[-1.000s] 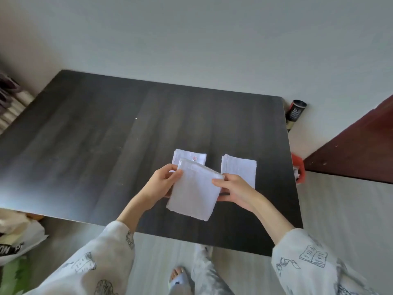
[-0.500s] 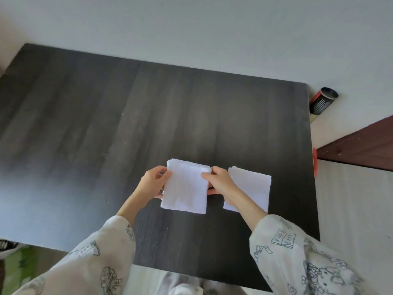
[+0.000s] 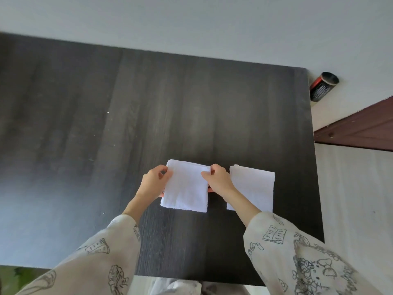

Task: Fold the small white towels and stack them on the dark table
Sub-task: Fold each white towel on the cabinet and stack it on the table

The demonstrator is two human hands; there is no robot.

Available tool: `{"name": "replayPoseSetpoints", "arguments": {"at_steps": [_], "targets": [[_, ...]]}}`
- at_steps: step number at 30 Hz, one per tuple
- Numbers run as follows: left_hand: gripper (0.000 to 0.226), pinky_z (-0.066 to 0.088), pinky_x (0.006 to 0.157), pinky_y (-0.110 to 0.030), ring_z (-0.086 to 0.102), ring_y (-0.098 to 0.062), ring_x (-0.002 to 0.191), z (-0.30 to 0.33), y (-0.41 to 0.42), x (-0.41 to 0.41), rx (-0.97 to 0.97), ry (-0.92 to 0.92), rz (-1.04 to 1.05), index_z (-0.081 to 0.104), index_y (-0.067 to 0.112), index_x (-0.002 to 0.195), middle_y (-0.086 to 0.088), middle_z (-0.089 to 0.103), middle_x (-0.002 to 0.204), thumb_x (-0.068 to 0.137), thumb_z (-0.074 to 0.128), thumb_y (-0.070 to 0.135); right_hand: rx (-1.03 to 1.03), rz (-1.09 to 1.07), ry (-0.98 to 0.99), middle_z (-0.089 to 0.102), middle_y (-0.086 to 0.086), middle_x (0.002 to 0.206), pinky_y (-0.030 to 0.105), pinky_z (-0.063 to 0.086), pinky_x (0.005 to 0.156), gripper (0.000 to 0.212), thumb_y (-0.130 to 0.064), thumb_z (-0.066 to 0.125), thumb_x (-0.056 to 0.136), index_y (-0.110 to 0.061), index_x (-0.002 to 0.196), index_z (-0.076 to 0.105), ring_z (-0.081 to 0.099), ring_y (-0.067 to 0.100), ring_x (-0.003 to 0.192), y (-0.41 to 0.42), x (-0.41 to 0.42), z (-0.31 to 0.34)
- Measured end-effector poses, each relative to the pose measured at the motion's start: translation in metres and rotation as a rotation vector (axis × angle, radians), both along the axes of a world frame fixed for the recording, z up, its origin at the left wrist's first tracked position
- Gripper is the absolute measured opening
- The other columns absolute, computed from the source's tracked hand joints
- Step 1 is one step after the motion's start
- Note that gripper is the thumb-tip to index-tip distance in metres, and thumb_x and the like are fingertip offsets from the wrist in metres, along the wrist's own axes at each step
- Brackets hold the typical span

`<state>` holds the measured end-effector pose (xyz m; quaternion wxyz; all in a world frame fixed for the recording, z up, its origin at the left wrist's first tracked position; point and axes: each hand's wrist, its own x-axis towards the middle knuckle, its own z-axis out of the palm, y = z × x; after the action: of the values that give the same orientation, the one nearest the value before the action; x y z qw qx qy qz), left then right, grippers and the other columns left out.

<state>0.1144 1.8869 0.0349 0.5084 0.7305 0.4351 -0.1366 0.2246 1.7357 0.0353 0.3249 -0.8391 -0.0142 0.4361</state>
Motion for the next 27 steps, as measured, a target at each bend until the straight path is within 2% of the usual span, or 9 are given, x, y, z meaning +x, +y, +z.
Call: {"name": "replayPoseSetpoints", "arguments": {"at_steps": [2,9,12,15,19,22,27], "targets": [[0.015,0.051,0.049,-0.023,0.064,-0.023,0.075,-0.001,0.000,0.000,0.014,-0.002,-0.013,0.056,0.016,0.101,-0.003,0.062,0.084,0.094,0.049,0.027,-0.013,-0.010,-0.016,0.060,0.012,0.097,0.050,0.055,0.079,0.013,-0.021,0.050,0.089,-0.008,0.090,0.048,0.063,0.030,0.091,0.001,-0.001,-0.001],[0.016,0.053,0.054,-0.026,0.066,-0.022,0.073,-0.003,0.005,-0.004,0.028,-0.005,-0.016,0.053,0.013,0.104,-0.007,0.064,0.088,0.093,0.051,0.026,-0.039,-0.037,-0.059,0.060,0.009,0.101,0.047,0.055,0.082,0.020,-0.023,0.051,0.091,-0.009,0.105,0.049,0.061,0.025,0.093,-0.003,-0.009,-0.001],[0.021,0.051,0.056,-0.023,0.061,-0.019,0.069,0.000,0.008,-0.011,0.072,-0.023,-0.041,0.052,0.010,0.112,-0.004,0.061,0.088,0.095,0.048,0.022,-0.052,-0.094,-0.065,0.060,0.009,0.112,0.044,0.051,0.090,0.035,-0.026,0.052,0.093,-0.009,0.123,0.046,0.059,0.027,0.104,-0.014,-0.016,0.004],[0.027,0.050,0.069,-0.030,0.061,-0.023,0.080,0.007,0.008,-0.023,0.120,-0.041,-0.057,0.050,0.011,0.120,-0.006,0.061,0.098,0.096,0.043,0.020,-0.080,-0.149,-0.024,0.053,0.007,0.130,0.041,0.046,0.100,0.041,-0.028,0.049,0.095,-0.012,0.133,0.043,0.055,0.025,0.115,-0.029,-0.031,0.016],[0.028,0.044,0.068,-0.029,0.059,-0.024,0.091,0.026,-0.010,-0.033,0.168,-0.121,-0.082,0.051,0.015,0.119,-0.005,0.061,0.104,0.095,0.038,0.015,-0.038,-0.195,0.046,0.053,0.006,0.129,0.035,0.046,0.099,0.035,-0.030,0.045,0.098,-0.012,0.127,0.047,0.056,0.021,0.112,-0.053,-0.055,0.038],[0.025,0.044,0.069,-0.026,0.059,-0.022,0.095,0.043,-0.042,-0.034,0.180,-0.222,-0.234,0.052,0.016,0.118,-0.003,0.059,0.108,0.097,0.038,0.017,0.066,-0.289,0.113,0.056,0.006,0.123,0.024,0.047,0.088,0.031,-0.030,0.043,0.098,-0.013,0.124,0.049,0.057,0.016,0.103,-0.081,-0.072,0.063],[0.023,0.048,0.077,-0.025,0.060,-0.019,0.095,0.065,-0.128,-0.034,0.166,-0.317,-0.556,0.054,0.017,0.115,-0.002,0.062,0.109,0.097,0.041,0.020,0.135,-0.477,0.002,0.062,0.002,0.111,0.021,0.048,0.083,0.028,-0.032,0.045,0.098,-0.014,0.118,0.053,0.060,0.011,0.093,-0.161,-0.109,0.092]]}}
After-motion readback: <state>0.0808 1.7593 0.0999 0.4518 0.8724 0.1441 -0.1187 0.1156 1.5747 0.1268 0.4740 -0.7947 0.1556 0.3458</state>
